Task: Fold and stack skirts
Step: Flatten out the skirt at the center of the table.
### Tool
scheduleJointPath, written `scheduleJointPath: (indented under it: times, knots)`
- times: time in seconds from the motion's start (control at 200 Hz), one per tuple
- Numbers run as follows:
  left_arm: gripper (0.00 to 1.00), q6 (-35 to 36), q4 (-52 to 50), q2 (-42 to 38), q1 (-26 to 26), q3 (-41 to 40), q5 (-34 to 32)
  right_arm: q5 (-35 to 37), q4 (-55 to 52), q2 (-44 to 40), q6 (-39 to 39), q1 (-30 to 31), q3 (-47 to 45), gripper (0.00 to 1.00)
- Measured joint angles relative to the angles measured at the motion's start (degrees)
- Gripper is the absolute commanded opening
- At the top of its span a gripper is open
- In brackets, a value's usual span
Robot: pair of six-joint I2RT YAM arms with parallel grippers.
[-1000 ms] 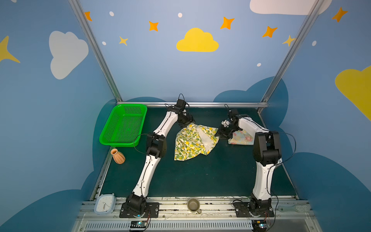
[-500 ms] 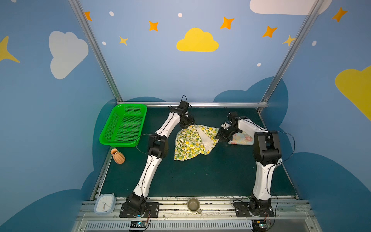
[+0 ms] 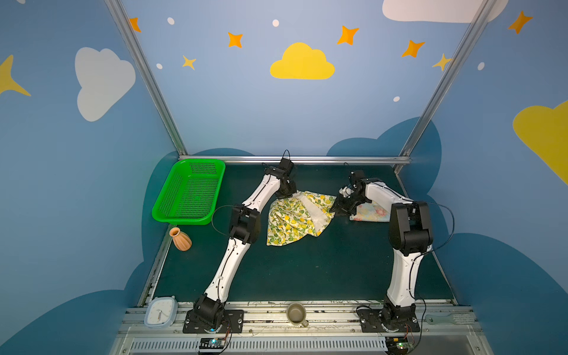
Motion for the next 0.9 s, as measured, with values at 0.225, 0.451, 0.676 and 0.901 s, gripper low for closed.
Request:
scheduleJointPath:
  times: [0.225,0.451,0.676,0.901]
  knots:
    - [0.04,0.15,2.32,-8.50,0.02,-12.09,-2.47,2.38,-0.02,0.02,-0.39,2.43,0.24,0.43]
    - [0.04,0.24,5.77,-20.96,0.02,-22.05,-3.67,6.19,0.72,0.02,-1.73,6.84,2.19,0.43]
    - [0.04,0.22,9.79,-31.52,0.17,-33.51,-4.11,10.64,1.29,0.02,-3.19,9.09,2.21,0.37]
    - [0.04,-0.17,11.72,-38.25,1.64,-38.66,-4.20,13.25,1.70,0.39,-5.49,9.46,2.47,0.00]
